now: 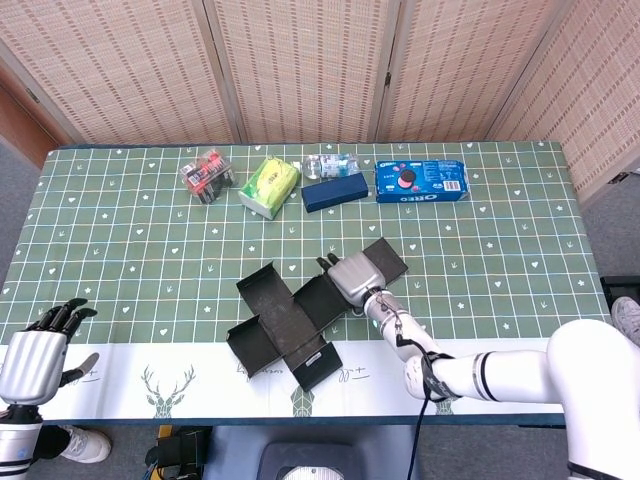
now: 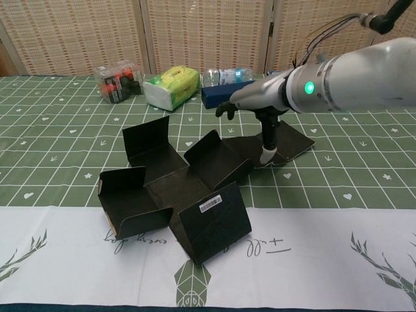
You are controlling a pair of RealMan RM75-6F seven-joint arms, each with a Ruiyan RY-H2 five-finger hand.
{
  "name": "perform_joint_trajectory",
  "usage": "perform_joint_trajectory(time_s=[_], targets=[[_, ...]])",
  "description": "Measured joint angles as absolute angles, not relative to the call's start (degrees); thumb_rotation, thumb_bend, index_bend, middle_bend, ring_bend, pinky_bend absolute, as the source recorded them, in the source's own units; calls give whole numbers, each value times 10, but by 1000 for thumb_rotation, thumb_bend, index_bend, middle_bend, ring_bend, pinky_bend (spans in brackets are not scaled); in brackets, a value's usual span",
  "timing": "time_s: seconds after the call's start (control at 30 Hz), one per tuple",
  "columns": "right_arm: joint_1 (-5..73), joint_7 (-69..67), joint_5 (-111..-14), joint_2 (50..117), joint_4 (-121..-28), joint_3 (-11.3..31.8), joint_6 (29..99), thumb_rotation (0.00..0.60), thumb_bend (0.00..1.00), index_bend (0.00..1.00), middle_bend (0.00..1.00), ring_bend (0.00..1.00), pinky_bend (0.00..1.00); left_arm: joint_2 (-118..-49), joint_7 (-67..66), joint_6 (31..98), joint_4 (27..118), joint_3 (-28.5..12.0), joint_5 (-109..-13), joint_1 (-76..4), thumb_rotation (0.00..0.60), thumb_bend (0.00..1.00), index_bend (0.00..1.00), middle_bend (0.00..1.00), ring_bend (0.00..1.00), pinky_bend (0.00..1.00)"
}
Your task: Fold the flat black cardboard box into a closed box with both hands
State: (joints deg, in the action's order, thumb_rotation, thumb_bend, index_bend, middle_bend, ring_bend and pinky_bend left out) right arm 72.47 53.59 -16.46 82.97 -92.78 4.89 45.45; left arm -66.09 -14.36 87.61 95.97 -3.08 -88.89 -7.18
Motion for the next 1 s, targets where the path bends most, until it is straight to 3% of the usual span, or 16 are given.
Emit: perform_joint_trajectory(time_s=[0.5, 1.0], targets=[[794, 520, -92, 896, -817, 3, 391, 600, 101, 0, 88, 762, 905, -664, -145, 876, 959, -23, -888, -64, 600, 111, 315, 249, 286, 588], [767, 465, -146, 822, -952, -35, 450, 600, 101, 0, 107, 762, 906, -670, -136, 865, 949, -21, -895, -71, 600, 111, 315, 249, 286, 588]])
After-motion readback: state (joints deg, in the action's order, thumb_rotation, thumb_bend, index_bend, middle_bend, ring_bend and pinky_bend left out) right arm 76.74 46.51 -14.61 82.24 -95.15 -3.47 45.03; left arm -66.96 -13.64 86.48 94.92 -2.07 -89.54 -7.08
